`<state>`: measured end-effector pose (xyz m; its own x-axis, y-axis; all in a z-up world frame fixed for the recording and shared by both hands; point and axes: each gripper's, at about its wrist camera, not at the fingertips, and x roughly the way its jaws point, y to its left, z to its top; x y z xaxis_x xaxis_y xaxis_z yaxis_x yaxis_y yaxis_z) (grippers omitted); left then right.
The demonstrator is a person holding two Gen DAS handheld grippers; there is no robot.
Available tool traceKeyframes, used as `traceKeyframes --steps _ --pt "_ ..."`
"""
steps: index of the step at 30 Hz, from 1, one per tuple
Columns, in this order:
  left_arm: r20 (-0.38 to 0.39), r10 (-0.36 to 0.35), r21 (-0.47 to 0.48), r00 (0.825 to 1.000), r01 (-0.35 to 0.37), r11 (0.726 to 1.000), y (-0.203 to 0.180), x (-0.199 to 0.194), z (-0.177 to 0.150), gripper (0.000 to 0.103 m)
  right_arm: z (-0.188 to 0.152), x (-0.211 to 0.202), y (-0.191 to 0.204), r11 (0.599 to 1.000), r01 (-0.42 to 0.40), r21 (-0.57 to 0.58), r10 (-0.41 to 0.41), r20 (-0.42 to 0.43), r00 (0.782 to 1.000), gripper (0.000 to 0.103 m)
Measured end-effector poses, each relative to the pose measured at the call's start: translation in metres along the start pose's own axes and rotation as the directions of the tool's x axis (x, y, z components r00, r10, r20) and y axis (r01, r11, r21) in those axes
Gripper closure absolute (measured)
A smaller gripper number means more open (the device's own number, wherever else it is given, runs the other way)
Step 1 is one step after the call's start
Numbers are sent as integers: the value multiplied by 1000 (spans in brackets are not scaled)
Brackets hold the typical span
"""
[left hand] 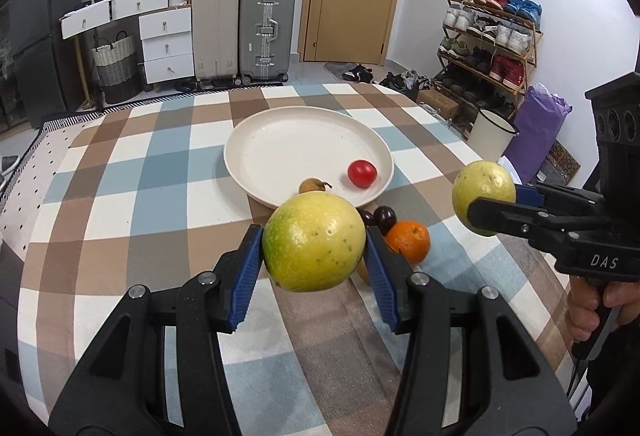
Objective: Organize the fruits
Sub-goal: 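Drop the green-yellow citrus into the white plate while the right tool releases the yellow fruit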
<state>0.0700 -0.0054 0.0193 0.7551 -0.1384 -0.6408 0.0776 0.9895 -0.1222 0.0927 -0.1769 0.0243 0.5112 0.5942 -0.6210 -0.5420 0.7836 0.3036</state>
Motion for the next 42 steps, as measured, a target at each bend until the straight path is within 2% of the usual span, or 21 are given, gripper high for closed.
traceKeyframes --steps 19,28,42 --pt "32 25 -8 999 -25 1000 4 15 32 55 42 17 -18 1000 2 26 -3 23 1000 54" --pt "22 30 -6 999 -30 1000 6 41 52 55 56 31 -22 1000 9 22 -9 23 1000 54" --pt "-3 41 -10 999 -41 999 19 80 64 55 76 61 -40 999 24 49 -25 16 1000 54"
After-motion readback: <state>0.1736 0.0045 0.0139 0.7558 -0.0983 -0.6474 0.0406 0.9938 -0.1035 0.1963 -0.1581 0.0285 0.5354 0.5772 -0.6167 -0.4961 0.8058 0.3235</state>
